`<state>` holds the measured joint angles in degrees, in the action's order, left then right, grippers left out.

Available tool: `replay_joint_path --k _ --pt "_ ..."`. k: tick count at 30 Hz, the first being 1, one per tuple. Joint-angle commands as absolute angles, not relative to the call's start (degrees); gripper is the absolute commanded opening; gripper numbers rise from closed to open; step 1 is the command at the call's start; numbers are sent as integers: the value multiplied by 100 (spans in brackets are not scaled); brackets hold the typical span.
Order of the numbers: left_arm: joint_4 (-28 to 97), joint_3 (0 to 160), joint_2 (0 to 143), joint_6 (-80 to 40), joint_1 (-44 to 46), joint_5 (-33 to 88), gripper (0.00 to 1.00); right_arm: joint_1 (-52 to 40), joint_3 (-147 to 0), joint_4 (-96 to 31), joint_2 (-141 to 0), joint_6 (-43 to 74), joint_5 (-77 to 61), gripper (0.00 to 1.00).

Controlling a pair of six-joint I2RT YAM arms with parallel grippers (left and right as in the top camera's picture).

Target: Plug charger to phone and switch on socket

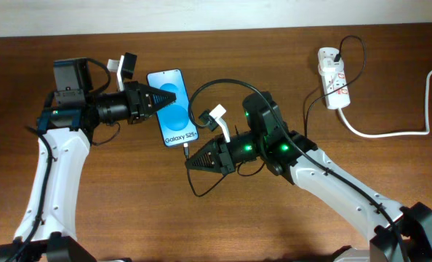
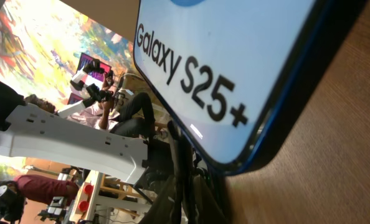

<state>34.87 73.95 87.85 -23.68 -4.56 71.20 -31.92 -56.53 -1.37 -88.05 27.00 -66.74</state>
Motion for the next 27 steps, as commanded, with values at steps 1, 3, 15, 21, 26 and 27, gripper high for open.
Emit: replay_joint_path --k 1,3,15,21,26,27 --pt "3474 7548 8718 -2440 -438 7371 0 -3223 -5680 -93 -8847 2714 -6685 4" --pt "3474 7548 8718 -2440 -436 7349 0 -3223 -5680 -58 -8847 2714 -6685 4" --pt "3472 7548 8718 -2443 -266 7179 0 -3374 -5680 64 -8851 2932 -6499 4" --pt "3468 7548 8718 -2440 -283 7179 0 -3371 -5680 -172 -8851 2921 -6560 4" --pt "3470 7548 8718 -2438 -283 7183 0 -3371 -5680 -172 -8851 2921 -6646 4" --pt "3470 7548 8718 -2438 -283 7183 0 -3371 -5680 -174 -8851 2921 -6650 4"
